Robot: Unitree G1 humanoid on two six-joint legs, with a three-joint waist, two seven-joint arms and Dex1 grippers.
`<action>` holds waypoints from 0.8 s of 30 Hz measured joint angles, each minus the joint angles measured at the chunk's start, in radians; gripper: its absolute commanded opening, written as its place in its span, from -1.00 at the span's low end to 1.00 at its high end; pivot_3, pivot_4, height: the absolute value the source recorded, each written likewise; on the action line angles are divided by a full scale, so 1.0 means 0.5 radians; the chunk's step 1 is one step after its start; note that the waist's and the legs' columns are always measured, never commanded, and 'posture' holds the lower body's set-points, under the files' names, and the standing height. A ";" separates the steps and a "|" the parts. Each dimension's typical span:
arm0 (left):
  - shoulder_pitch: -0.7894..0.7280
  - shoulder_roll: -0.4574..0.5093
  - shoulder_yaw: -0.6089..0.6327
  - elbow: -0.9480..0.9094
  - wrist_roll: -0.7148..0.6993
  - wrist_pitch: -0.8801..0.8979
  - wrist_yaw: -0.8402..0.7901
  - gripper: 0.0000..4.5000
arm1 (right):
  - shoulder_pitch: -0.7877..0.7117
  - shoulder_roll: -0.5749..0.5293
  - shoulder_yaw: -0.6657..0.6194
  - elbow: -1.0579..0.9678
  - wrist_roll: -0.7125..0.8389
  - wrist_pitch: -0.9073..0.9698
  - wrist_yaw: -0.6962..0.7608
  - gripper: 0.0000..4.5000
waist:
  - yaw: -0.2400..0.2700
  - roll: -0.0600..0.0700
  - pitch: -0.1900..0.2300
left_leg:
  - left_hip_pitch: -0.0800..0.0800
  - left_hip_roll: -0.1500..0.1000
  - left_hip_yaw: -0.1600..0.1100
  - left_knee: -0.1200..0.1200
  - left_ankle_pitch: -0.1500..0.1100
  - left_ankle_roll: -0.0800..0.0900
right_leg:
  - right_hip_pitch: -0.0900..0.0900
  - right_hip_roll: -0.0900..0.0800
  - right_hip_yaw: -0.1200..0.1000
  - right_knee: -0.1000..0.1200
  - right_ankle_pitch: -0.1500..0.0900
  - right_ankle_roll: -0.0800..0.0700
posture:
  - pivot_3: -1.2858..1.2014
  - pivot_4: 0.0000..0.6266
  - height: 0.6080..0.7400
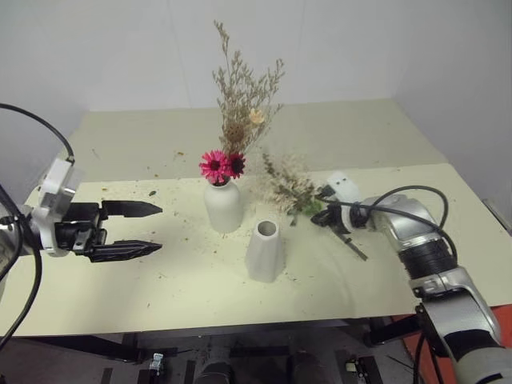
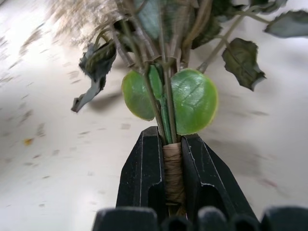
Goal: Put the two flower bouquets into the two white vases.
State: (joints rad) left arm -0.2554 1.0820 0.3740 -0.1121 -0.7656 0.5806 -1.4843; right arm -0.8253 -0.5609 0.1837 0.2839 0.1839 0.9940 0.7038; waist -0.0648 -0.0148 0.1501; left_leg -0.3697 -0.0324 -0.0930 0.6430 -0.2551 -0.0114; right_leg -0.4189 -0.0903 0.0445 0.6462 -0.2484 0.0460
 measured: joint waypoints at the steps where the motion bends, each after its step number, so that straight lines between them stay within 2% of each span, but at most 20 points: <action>1: 0.001 0.003 0.002 0.000 0.000 0.000 -0.002 0.83 | 0.016 -0.008 -0.056 -0.023 0.011 0.028 -0.025 -0.90 | 0.001 0.000 0.000 | 0.000 0.000 0.000 0.000 0.000 0.000 | 0.000 0.000 0.000 0.000 0.000 0.000 | 0.03 -0.52 1.00; 9: -0.011 0.004 -0.004 0.000 -0.003 0.001 0.000 0.83 | 0.207 0.015 -0.678 -0.278 0.211 0.173 -0.236 -0.90 | 0.003 0.000 0.000 | 0.000 0.001 0.001 -0.001 -0.001 0.001 | 0.001 0.000 0.001 0.000 0.000 0.000 | 0.03 -0.52 1.00; 11: -0.027 0.004 -0.008 0.003 -0.004 0.002 0.001 0.83 | 0.262 0.048 -0.853 -0.351 0.298 0.119 -0.249 -0.90 | 0.003 0.000 0.000 | 0.000 0.001 0.002 -0.001 -0.001 0.001 | 0.001 0.000 0.001 0.001 0.000 0.000 | 0.03 -0.52 1.00; 14: -0.078 0.000 -0.036 0.022 -0.004 0.004 0.006 0.83 | 0.407 0.128 -1.063 -0.552 0.397 -0.161 -0.253 -0.90 | 0.004 0.000 0.000 | 0.000 0.001 0.002 -0.001 -0.001 0.001 | 0.001 0.001 0.001 0.001 0.000 0.000 | 0.03 -0.52 1.00; 19: -0.130 -0.022 -0.099 0.041 -0.004 0.011 0.007 0.83 | 0.436 0.326 -1.410 -0.841 0.891 -0.276 -0.195 -0.90 | -0.007 0.001 0.000 | 0.002 0.005 0.005 -0.001 -0.001 0.001 | 0.001 0.003 0.003 0.002 0.000 0.000 | 0.03 -0.52 1.00; 21: -0.154 -0.026 -0.125 0.064 -0.003 0.012 0.005 0.83 | 0.437 0.378 -1.451 -0.946 1.056 -0.328 -0.154 -0.90 | -0.007 0.001 0.000 | 0.002 0.006 0.005 -0.001 -0.001 0.001 | 0.001 0.004 0.002 0.002 0.000 0.000 | 0.03 -0.52 1.00; 24: -0.201 -0.029 -0.163 0.084 0.000 0.012 0.001 0.83 | 0.437 0.436 -1.374 -1.085 1.201 -0.378 -0.100 -0.90 | -0.011 0.001 0.000 | 0.003 0.008 0.007 -0.001 -0.001 0.001 | 0.001 0.005 0.003 0.002 0.000 0.000 | 0.03 -0.52 1.00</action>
State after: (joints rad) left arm -0.3558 1.0675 0.2922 -0.0703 -0.7653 0.5866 -1.4838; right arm -0.6069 -0.3431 -0.5035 -0.2586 0.7842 0.8050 0.6539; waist -0.0702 -0.0142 0.1500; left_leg -0.3684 -0.0286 -0.0894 0.6426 -0.2555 -0.0107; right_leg -0.4181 -0.0878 0.0459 0.6475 -0.2484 0.0461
